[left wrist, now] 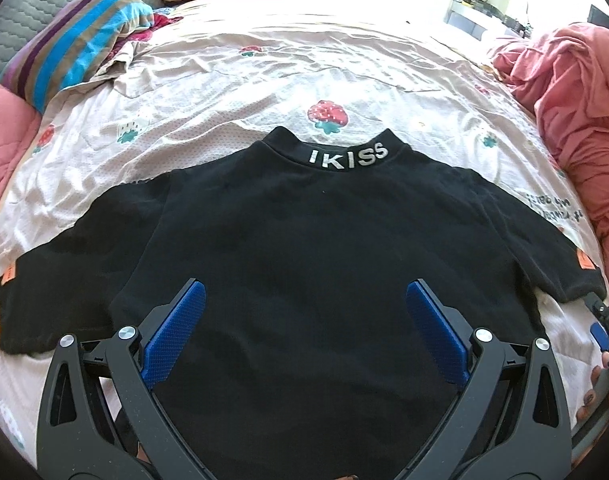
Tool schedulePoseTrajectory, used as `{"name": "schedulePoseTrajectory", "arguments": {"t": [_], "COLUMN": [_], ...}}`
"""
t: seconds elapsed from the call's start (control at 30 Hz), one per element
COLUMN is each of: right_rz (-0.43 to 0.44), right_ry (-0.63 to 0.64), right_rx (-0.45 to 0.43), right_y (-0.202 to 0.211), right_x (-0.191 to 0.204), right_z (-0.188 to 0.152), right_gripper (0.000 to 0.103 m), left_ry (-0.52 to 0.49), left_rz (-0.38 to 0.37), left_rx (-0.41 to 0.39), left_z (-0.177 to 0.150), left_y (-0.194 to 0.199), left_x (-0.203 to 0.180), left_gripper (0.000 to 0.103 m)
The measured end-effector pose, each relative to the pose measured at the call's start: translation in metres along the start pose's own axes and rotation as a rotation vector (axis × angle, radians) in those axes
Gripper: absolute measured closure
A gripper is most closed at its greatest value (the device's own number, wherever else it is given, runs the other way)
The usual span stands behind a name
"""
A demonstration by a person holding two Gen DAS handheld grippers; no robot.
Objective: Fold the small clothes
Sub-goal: 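Grasp the orange cuff of a sleeve with the right gripper, then lift the sleeve and fold it across the shirt body with the right gripper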
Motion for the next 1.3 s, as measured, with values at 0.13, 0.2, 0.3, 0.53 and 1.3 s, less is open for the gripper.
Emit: {"name": "schedulePoseTrajectory", "arguments": {"t": [0.13, 0.2, 0.3, 0.53, 1.3], "right_rz": [-0.017, -0.017, -0.028, 0.018, 0.191], "right_ry": [-0.081, -0.131, -0.188, -0.371, -0.237], "right_rx": [0.017, 0.029, 0.020, -0.034, -0.259], "right_y": [-0.013, -0.021, -0.029, -0.044, -0.008], "right_x": [-0.019, -0.030, -0.044, -0.077, -0.043], "right_z": [0.007, 0.011, 0.019, 0.042, 0.097], "right_gripper": [0.004, 0.004, 0.004, 0.004, 0.086], "left_ry": [0.007, 0.017, 0.035, 0.063, 0.155], "left_rz": [0.009, 0.004, 0.005, 0.031, -0.034], "left_rx": [0.009, 0.017, 0.024, 0.028, 0.022], "left_z": [0.003, 0.003, 0.003, 0.007, 0.020], "left_y": [-0.017, -0.023, -0.033, -0.044, -0.029], "left_x": [0.004, 0.008, 0.016, 0.032, 0.065], "left_gripper": [0.008, 0.008, 0.008, 0.008, 0.008]}}
Point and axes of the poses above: each gripper's, at about its wrist camera, not at the fingertips, and y roughly against the way its jaws point, x to its left, z to its top, the point moved 4 cm from there along -y, roughly the way its jaws point, and after that the axes turned 10 degrees about y, right-handed, at the moved point
